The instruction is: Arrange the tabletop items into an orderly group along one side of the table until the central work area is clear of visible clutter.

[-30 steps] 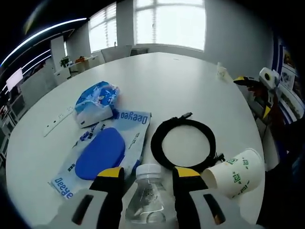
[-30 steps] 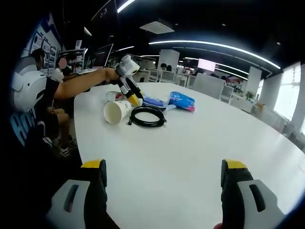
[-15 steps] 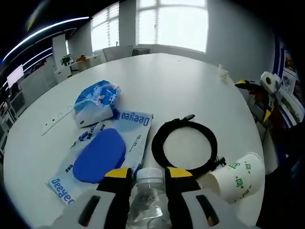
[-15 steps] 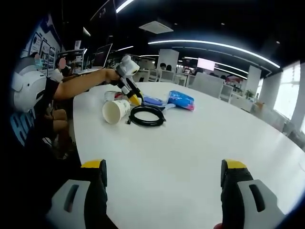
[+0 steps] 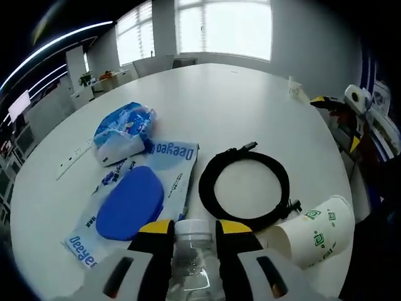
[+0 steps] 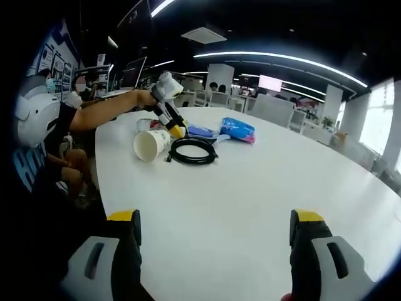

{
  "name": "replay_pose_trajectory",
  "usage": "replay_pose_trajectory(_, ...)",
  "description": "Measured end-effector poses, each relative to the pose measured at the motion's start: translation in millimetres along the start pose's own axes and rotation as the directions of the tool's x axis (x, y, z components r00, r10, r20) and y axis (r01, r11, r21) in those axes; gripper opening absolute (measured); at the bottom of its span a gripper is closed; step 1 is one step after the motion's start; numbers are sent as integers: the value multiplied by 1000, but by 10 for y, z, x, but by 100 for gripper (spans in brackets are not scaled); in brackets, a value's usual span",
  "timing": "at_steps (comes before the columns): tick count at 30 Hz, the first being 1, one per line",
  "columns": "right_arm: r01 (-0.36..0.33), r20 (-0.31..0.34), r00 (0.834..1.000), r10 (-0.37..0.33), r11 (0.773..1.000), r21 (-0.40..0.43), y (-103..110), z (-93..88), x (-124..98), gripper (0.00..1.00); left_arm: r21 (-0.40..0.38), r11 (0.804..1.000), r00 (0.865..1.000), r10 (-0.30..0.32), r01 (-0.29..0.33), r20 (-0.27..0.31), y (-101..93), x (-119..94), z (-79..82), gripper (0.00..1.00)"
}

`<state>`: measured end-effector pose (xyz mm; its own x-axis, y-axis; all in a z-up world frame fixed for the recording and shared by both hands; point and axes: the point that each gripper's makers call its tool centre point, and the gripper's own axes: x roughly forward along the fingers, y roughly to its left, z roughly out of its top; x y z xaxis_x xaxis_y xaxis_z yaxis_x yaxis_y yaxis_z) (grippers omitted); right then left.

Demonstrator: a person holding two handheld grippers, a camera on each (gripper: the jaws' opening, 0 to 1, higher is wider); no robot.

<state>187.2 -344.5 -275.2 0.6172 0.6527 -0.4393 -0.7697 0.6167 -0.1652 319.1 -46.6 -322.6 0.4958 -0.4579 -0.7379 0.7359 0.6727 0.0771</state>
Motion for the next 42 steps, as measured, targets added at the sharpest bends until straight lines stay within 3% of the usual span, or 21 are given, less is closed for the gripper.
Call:
replay_pose_trajectory(12,4,2,1000,-4,1000,4,-14,-16,-19,95,41,998,998,57,-56,-25,-36,-7,1,22)
replay_pose_trajectory(23,3,0,1000,-3,1000,2,5,-16,-25,95,32,997,996,75,-77,39,-31,-49,41,20)
replay_pose_trajectory(42,13,0,1000,-13,1000,7,0,-12,-36,95,44,995,994,88,-91,68,36,-149,120,19)
